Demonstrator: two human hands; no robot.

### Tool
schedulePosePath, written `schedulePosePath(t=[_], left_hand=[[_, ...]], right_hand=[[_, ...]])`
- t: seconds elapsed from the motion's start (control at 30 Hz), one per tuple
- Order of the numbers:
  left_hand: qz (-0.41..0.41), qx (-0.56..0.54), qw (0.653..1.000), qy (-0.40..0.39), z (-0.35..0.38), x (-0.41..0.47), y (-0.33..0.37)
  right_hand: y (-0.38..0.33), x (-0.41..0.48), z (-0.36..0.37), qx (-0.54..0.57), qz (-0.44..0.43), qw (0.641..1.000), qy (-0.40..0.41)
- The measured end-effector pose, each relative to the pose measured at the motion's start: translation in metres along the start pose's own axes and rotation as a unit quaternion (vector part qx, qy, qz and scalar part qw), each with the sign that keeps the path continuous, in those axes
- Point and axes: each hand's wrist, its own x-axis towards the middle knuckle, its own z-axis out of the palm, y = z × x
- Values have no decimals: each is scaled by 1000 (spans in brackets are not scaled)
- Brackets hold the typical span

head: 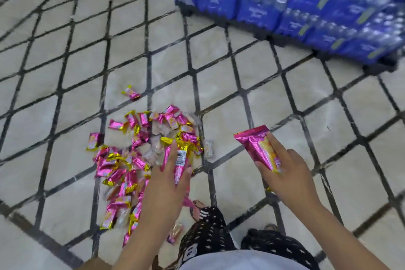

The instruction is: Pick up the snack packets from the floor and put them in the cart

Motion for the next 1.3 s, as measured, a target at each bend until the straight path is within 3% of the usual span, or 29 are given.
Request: schedulePosePath(t=[0.23,0.53,0.87,1.13,1.3], left_hand=[[70,40,996,-36,52,-38,75],[195,15,972,-129,195,-134,201],[347,69,906,-231,297,-190,319],[420,171,833,-316,384,-180,427],[478,196,772,-371,448,-161,526]], right_hand=[[97,-72,-49,41,92,990,100],[252,-191,-142,65,229,959,154],[368,-291,-202,193,377,865,269],[429,-291,-234,209,451,800,335],[477,-275,-278,233,511,725,399]])
